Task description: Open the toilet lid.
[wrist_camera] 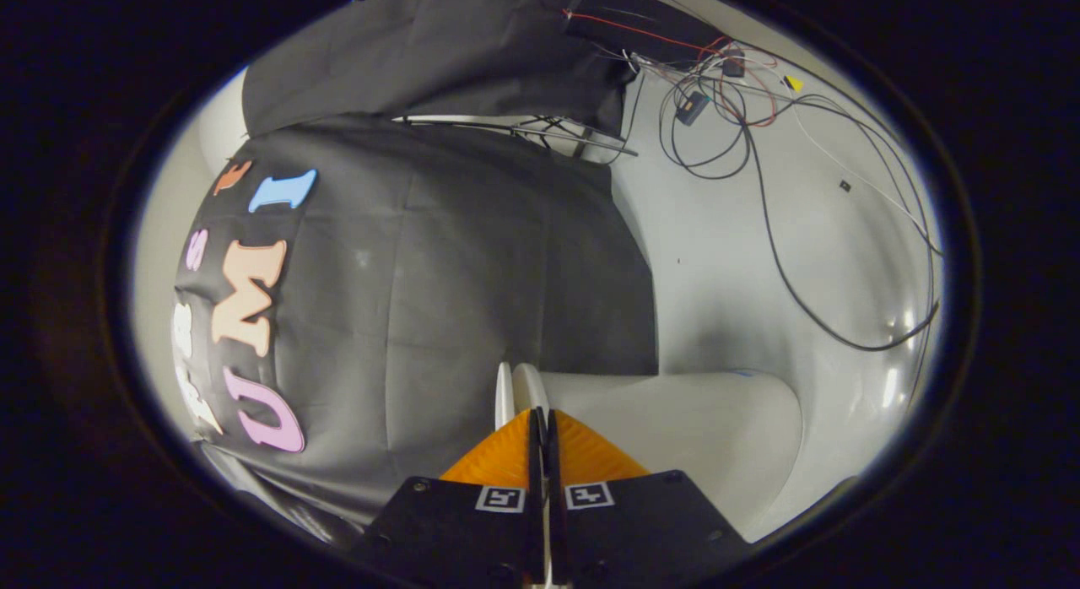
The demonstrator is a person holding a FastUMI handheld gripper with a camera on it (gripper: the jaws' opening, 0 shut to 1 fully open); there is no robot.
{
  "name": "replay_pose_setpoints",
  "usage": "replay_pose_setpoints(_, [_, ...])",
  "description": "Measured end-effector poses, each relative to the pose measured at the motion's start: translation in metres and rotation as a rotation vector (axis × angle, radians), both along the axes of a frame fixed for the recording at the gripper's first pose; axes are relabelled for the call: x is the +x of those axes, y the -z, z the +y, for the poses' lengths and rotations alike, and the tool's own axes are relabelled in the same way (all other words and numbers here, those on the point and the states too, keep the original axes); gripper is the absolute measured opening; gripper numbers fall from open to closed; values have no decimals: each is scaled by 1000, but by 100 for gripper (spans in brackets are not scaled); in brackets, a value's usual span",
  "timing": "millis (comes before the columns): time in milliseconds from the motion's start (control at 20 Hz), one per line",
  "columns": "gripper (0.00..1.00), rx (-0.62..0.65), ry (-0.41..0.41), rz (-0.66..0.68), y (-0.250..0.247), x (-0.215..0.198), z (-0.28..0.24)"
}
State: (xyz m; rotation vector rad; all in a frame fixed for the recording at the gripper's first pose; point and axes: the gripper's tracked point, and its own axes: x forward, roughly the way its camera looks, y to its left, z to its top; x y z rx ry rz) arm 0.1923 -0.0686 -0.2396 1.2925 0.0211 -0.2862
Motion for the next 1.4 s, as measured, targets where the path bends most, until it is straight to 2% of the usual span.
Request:
replay_pose_setpoints(150, [1,-32,-36,-6,-13,-4,5])
replay_pose_setpoints(400, [2,-119,-44,-23,-45,-4,19])
replay_pose_setpoints(650, [2,-283,-89,-51,-103,-6,49])
replay_pose_setpoints(1000, [2,-550,-162,-107,-192,-6,128])
replay_pose_setpoints(1250, [2,-737,-221,-81,-229,-7,183])
replay_pose_setpoints(1400, [2,-802,-247,-79,-245,-5,204])
